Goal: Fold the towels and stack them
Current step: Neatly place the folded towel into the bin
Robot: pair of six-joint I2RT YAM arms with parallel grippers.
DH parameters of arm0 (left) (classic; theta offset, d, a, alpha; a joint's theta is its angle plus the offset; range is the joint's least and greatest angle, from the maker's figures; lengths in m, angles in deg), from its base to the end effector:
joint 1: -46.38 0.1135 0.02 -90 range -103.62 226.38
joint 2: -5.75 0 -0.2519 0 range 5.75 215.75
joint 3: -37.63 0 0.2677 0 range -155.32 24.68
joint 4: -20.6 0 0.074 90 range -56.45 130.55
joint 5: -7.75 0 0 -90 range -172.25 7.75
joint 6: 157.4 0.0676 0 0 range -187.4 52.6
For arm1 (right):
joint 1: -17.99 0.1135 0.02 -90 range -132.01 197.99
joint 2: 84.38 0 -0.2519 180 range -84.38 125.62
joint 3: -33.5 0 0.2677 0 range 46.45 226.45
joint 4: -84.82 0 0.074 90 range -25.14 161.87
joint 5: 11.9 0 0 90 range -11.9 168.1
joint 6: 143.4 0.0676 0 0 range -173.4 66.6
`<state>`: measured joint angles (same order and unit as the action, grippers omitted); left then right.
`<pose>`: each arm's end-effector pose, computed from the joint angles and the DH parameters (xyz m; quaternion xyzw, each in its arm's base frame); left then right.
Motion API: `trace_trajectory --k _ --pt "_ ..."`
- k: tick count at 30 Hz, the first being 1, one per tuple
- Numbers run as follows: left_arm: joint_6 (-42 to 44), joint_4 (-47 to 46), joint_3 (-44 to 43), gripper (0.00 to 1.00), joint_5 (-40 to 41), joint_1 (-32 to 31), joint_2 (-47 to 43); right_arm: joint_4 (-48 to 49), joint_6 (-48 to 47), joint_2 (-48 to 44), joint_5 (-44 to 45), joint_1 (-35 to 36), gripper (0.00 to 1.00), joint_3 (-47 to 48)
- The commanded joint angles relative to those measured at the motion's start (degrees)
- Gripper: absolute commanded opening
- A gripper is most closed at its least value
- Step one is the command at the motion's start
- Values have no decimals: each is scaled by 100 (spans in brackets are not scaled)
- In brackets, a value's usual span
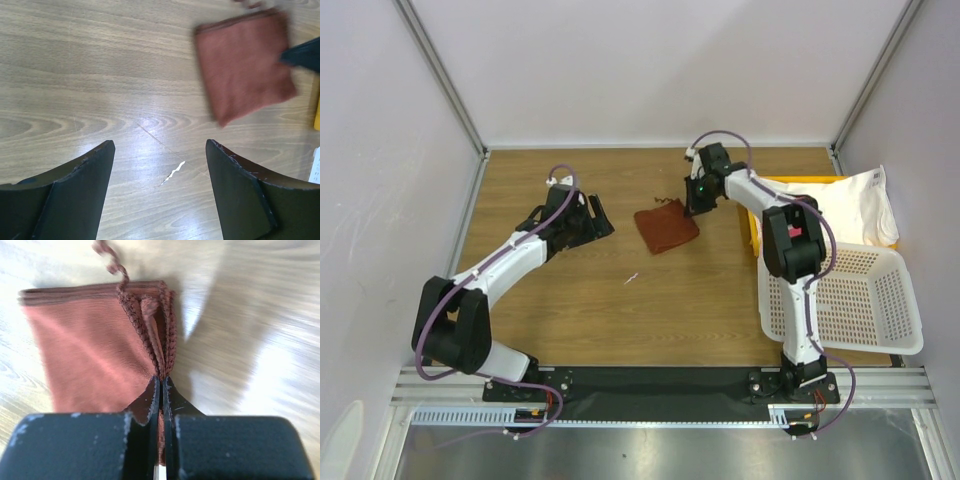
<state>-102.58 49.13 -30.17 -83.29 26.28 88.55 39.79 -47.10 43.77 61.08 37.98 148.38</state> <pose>0.3279 -0.1213 0.1966 -0.1170 0.9114 -0.1904 0.3456 0.4716 0.1926 0.1322 -0.1535 0.9398 0.2001 0.2307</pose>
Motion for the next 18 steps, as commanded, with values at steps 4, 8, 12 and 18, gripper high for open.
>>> trace_trajectory --k 4,8,12,18 --pt "353 -11 -429 79 86 32 77 -1176 -576 -1178 681 -487 0 1029" --pt "450 138 -781 79 95 58 306 -1617 -947 -1468 1015 -811 0 1075" --pt "599 306 -1106 79 86 111 508 -1995 -1070 -1828 955 -1443 0 1162" --pt "749 490 -1546 79 78 269 850 -2338 -1412 -2295 314 -2226 0 857"
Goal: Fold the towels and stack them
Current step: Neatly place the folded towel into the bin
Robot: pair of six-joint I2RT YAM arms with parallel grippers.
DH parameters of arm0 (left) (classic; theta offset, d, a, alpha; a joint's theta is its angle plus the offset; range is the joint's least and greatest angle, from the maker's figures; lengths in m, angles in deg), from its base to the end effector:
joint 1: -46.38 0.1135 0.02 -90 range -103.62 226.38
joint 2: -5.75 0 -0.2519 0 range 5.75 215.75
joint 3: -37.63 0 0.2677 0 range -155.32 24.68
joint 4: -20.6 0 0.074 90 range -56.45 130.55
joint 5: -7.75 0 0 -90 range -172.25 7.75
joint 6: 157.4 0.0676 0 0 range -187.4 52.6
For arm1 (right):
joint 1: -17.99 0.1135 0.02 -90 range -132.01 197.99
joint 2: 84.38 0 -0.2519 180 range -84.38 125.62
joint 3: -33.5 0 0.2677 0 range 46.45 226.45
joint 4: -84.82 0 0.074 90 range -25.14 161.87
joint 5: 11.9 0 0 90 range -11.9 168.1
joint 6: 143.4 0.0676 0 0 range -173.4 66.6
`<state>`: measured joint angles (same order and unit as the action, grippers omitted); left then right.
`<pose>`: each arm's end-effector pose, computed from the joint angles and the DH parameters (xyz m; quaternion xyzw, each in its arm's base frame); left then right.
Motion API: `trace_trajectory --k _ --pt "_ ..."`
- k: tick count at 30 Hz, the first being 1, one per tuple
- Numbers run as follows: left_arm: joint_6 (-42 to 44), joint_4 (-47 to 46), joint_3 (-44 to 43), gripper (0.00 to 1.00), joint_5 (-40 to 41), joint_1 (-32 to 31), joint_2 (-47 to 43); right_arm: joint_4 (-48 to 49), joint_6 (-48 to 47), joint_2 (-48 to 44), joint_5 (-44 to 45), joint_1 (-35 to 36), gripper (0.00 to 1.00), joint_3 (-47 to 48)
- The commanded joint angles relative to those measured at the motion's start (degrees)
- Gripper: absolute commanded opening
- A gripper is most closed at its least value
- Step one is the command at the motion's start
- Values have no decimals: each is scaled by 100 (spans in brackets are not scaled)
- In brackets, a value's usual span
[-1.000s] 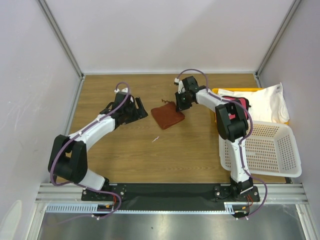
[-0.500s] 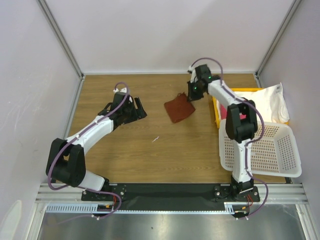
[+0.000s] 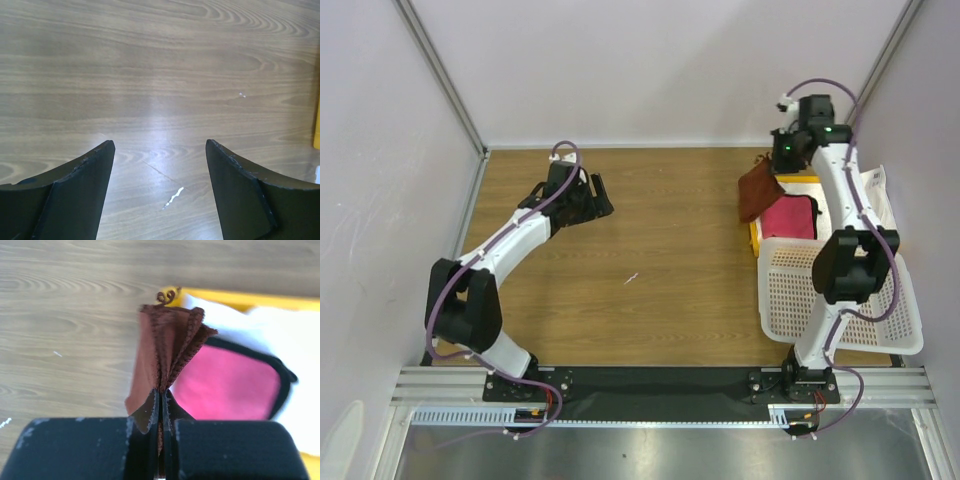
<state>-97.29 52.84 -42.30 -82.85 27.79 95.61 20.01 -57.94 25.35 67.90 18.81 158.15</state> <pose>0.3675 -0.1244 0.2242 -0.0879 0.9099 -0.1708 0.3677 0.4540 0.0185 0.3121 -0.0742 0.9332 0.0724 0.3441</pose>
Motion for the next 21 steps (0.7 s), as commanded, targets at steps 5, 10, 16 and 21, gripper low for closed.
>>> trace_trajectory --k 5,10,16,21 --pt "308 233 -684 79 -72 286 374 -589 -364 -698 -580 -828 0 -376" --pt "317 216 -773 79 -177 452 523 -396 -478 -857 -545 -961 0 -1026" --pt "317 242 -781 79 -221 602 541 -202 -504 -717 -562 -1101 0 -1318" --pt "317 251 -773 79 -230 628 523 -71 -654 -699 -80 -1172 0 -1335"
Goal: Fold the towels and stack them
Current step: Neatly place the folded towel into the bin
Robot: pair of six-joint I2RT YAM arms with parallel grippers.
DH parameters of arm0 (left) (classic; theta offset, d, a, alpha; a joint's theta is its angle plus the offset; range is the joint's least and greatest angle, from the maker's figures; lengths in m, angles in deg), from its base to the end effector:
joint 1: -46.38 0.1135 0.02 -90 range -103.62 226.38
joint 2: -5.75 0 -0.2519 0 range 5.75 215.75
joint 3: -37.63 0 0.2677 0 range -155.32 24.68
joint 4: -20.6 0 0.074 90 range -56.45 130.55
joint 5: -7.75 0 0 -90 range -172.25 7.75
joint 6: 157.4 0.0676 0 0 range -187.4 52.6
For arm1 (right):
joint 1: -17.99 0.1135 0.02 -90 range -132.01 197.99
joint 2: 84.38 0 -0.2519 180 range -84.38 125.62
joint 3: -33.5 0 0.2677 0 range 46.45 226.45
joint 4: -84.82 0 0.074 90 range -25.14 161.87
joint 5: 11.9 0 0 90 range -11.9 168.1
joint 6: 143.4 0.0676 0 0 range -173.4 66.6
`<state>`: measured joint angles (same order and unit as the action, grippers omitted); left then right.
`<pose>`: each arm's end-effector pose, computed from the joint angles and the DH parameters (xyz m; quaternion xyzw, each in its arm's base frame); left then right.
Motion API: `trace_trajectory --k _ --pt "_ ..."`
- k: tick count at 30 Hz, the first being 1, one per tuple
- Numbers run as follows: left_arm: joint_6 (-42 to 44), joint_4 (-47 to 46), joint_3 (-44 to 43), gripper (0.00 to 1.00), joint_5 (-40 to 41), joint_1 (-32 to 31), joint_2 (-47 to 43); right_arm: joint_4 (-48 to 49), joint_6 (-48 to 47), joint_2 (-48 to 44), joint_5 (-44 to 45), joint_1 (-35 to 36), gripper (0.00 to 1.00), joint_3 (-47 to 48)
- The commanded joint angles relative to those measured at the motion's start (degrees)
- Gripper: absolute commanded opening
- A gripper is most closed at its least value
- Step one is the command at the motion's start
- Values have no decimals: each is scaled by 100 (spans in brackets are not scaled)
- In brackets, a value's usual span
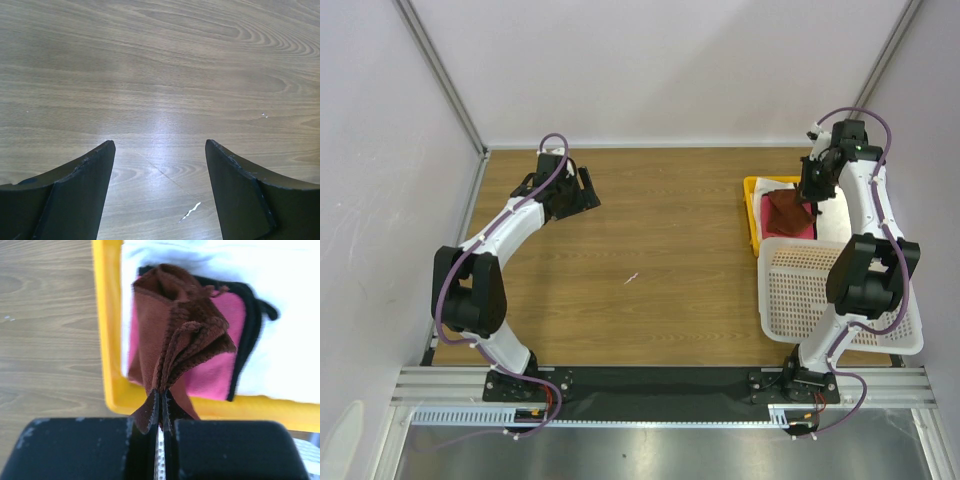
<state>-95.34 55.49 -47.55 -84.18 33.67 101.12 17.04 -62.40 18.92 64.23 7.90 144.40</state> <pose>0.3965 -0.0918 0.2167 -0.1161 0.9167 -0.1473 0.3528 0.4092 -0.0564 0.2729 -0.0219 0.9595 0.0727 0.2712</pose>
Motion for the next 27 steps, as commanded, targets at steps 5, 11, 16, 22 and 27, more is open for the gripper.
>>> trace_trajectory --k 5,11,16,22,27 --pt "131 -22 -266 79 -132 41 -1 525 -462 -30 894 -178 0 -13" --pt "158 -31 -222 79 -97 41 -71 1026 -560 -30 1334 -239 0 -496" --pt "219 38 -265 79 -71 41 -107 1203 -437 75 1623 -292 51 -357" --pt "290 249 -485 94 176 49 -352 948 125 -3 2168 -318 91 382" --pt "544 425 -836 100 317 49 -703 956 582 -451 1468 -327 100 489"
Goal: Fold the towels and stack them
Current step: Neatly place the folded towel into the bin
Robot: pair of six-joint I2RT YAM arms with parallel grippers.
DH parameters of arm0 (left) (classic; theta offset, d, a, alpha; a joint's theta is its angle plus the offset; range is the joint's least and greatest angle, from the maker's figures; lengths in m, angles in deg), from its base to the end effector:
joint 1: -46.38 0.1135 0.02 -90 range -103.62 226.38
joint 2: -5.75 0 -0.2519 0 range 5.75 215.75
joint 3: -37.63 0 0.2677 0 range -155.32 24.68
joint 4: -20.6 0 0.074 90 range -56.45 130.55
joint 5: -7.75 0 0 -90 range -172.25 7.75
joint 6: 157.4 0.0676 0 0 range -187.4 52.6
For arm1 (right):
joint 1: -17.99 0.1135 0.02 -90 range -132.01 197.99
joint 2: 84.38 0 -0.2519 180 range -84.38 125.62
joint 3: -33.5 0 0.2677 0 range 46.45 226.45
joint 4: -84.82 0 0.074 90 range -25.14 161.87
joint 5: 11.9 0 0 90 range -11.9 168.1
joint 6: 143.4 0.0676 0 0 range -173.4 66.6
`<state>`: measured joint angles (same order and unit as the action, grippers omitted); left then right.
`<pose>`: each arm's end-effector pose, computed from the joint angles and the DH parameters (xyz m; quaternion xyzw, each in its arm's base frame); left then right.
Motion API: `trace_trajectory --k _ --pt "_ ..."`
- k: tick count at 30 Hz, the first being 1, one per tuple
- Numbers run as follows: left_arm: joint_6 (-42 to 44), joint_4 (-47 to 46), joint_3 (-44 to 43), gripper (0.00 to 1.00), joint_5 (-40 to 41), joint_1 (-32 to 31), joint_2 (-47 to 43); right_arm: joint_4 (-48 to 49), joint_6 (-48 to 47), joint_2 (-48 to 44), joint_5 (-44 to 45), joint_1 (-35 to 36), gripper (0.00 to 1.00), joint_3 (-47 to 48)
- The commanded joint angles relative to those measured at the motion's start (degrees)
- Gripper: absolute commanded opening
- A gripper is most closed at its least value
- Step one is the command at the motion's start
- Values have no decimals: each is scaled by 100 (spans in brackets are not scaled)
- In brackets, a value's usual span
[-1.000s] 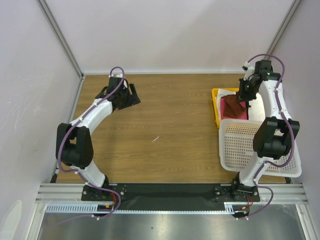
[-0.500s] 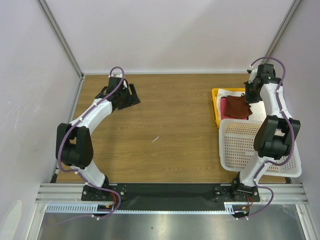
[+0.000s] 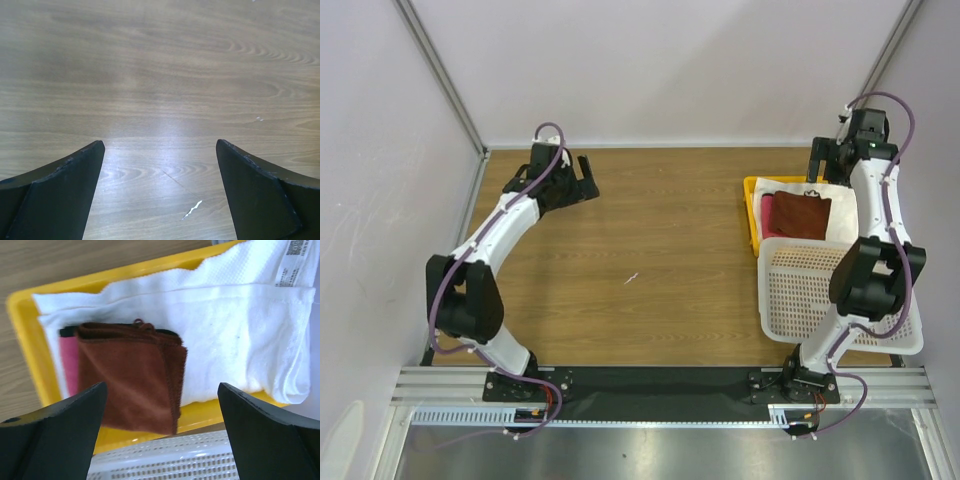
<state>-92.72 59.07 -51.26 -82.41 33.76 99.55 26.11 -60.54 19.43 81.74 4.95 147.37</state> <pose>0.3965 -0.0890 0.2447 -0.1010 0.9128 -0.1298 0.3738 0.4249 -0.1028 0.2987 0.0593 0.9333 -0.0911 0.3422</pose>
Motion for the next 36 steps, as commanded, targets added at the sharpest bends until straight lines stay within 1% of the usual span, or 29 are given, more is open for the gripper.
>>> trace_trajectory --k 1,4,8,10,12,13,14,15,16,17,18,20,21,23,24,25,26,27,28,30,31,33,36 --pt "326 59 -500 100 113 49 -625 102 476 -711 -546 -32 100 139" --pt "537 6 -632 100 60 49 -949 427 809 -1098 -855 -32 100 -185" --pt "861 -3 -738 100 60 49 -1565 1067 968 -2046 -1076 -32 100 -836" --pt "932 -99 -590 100 60 49 -1907 1226 1003 -2390 -1050 -32 100 -1143" --pt "1003 -231 -370 100 60 49 -2513 1437 1039 -2908 -1023 -32 100 -1679" --pt "994 -371 -90 100 69 49 -2724 1525 1204 -3084 -1041 -32 100 -1890" --pt "1003 -442 87 100 95 49 -3162 1648 1258 -3304 -1119 -32 100 -2310" --pt "994 -495 262 100 139 49 -3384 1736 1328 -3706 -1181 -32 100 -2549" --pt "985 -582 638 100 183 49 -3586 1859 1407 -3954 -1260 -41 100 -2795" --pt "968 -609 833 100 236 49 -3832 2051 1565 -4182 -1286 -32 100 -3093" --pt "968 -627 1027 100 288 49 -4226 2123 1662 -4620 -1287 -32 100 -3566" --pt "907 -627 1598 100 420 49 -4658 2298 1951 -5018 -1287 -32 100 -4052" --pt "889 -662 1983 100 525 49 -5095 2325 2031 -5402 -1295 -32 100 -4420" --pt "862 -688 2354 100 596 49 -5528 2317 2242 -5800 -1278 -32 100 -4703" --pt "827 -680 2678 100 788 49 -5991 2326 2286 -5993 -1269 -23 100 -5018" --pt "784 -680 2855 100 859 49 -6196 2334 2313 -6378 -1295 -32 100 -5143" --pt "740 -697 3022 100 921 49 -6451 2308 2322 -6547 -1348 -32 100 -5292" --pt "696 -741 3389 100 956 49 -6653 2308 2383 -6697 -1400 -23 100 -5407" --pt "669 -767 3593 100 992 49 -7090 2299 2453 -6855 -1436 -23 100 -5651" --pt "616 -899 4154 100 922 49 -7488 2370 2533 -7137 -1628 -15 100 -5742" --pt "590 -926 4314 100 878 49 -7908 2404 2576 -7190 -1621 -6 100 -5672" --pt "432 -935 4604 100 974 49 -8279 2370 2830 -7287 -1376 -6 100 -5619" --pt "247 -795 4702 100 1220 49 -8746 2168 2849 -7375 -1550 -6 100 -5671"
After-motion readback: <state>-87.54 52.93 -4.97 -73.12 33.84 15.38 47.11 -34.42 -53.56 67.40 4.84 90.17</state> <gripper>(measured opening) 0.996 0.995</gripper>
